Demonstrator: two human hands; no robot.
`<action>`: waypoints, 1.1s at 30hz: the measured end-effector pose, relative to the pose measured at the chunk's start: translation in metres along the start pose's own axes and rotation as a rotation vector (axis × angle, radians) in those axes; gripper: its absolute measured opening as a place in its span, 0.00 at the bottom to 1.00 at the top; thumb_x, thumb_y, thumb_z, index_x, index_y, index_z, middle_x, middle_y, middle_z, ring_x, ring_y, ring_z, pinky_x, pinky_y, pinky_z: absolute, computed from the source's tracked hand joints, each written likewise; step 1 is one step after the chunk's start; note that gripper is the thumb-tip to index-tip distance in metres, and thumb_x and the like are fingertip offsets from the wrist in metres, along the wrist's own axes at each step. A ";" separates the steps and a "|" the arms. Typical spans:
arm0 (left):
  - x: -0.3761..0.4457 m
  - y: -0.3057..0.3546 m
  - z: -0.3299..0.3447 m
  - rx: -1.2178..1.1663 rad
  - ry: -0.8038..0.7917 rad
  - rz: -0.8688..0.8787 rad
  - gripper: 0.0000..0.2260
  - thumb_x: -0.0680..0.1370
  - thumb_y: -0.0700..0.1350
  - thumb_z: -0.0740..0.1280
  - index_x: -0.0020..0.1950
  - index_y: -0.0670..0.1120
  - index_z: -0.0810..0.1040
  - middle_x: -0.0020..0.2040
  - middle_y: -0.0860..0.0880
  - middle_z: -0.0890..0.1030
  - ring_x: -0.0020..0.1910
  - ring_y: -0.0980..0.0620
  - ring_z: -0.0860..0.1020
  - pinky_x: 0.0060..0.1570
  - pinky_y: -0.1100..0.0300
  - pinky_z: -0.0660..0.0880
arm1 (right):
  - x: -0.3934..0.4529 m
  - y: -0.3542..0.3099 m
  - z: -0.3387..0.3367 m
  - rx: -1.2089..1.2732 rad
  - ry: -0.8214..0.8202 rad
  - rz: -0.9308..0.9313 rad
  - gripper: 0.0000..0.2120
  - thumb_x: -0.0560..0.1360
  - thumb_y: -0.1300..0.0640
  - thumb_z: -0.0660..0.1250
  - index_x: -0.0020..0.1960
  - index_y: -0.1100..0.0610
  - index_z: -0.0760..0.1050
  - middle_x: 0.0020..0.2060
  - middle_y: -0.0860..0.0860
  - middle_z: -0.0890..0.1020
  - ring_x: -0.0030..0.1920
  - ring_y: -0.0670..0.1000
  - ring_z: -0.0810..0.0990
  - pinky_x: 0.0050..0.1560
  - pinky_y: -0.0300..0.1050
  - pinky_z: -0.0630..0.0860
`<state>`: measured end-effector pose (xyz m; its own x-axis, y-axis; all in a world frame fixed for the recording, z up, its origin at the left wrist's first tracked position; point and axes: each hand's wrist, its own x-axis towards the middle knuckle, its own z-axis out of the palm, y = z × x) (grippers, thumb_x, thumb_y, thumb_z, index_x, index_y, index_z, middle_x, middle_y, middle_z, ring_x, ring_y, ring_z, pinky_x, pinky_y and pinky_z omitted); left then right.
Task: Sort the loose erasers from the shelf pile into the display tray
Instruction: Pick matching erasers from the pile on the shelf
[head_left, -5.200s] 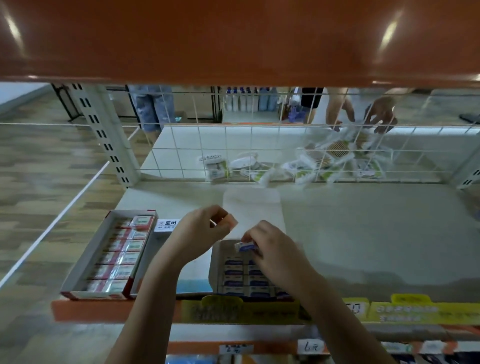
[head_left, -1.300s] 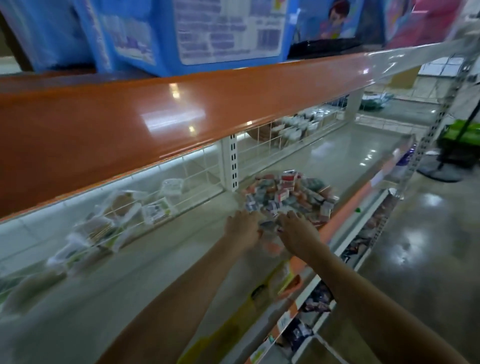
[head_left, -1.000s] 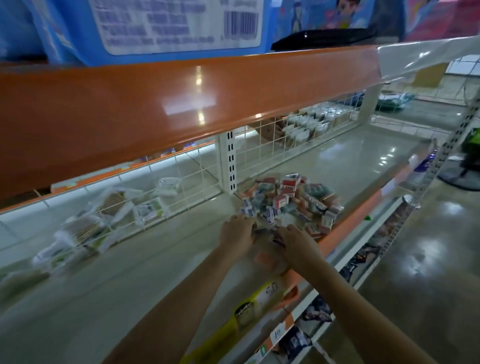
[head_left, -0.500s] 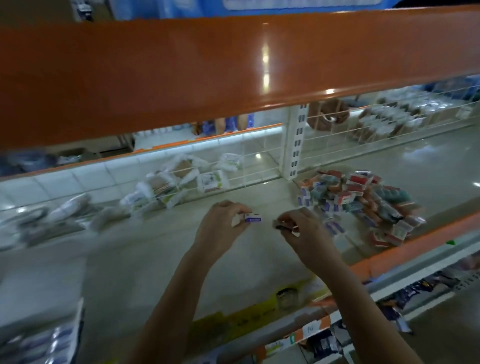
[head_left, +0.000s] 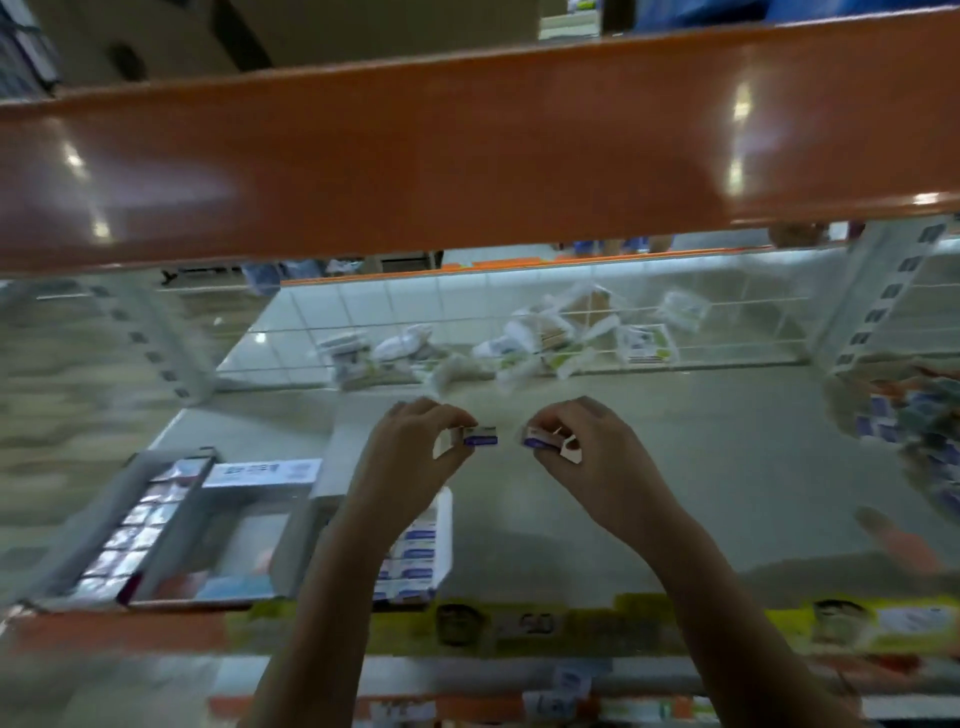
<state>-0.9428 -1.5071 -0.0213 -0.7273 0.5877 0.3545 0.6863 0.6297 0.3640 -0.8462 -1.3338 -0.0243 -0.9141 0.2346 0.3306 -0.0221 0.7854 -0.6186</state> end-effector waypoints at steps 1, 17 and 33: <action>-0.006 -0.011 -0.005 0.007 -0.003 -0.032 0.11 0.73 0.44 0.72 0.55 0.50 0.81 0.50 0.51 0.80 0.51 0.50 0.75 0.49 0.62 0.66 | 0.002 -0.010 0.010 0.007 -0.024 -0.018 0.08 0.72 0.59 0.69 0.51 0.55 0.78 0.45 0.47 0.75 0.45 0.46 0.73 0.46 0.35 0.71; -0.050 -0.120 -0.041 -0.015 -0.101 -0.122 0.11 0.75 0.48 0.68 0.57 0.53 0.79 0.53 0.54 0.78 0.55 0.52 0.72 0.51 0.59 0.69 | 0.007 -0.093 0.127 -0.285 -0.274 -0.100 0.11 0.78 0.61 0.60 0.59 0.54 0.74 0.55 0.50 0.74 0.58 0.49 0.68 0.56 0.40 0.68; -0.050 -0.138 -0.036 -0.120 -0.197 -0.015 0.11 0.76 0.51 0.66 0.59 0.54 0.78 0.54 0.55 0.77 0.53 0.56 0.72 0.50 0.62 0.69 | -0.001 -0.106 0.148 -0.433 -0.213 0.050 0.09 0.78 0.59 0.56 0.56 0.53 0.72 0.53 0.49 0.73 0.54 0.51 0.74 0.51 0.45 0.68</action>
<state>-1.0007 -1.6416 -0.0586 -0.7173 0.6739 0.1772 0.6629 0.5815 0.4717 -0.9029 -1.5024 -0.0648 -0.9733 0.1913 0.1266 0.1534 0.9530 -0.2611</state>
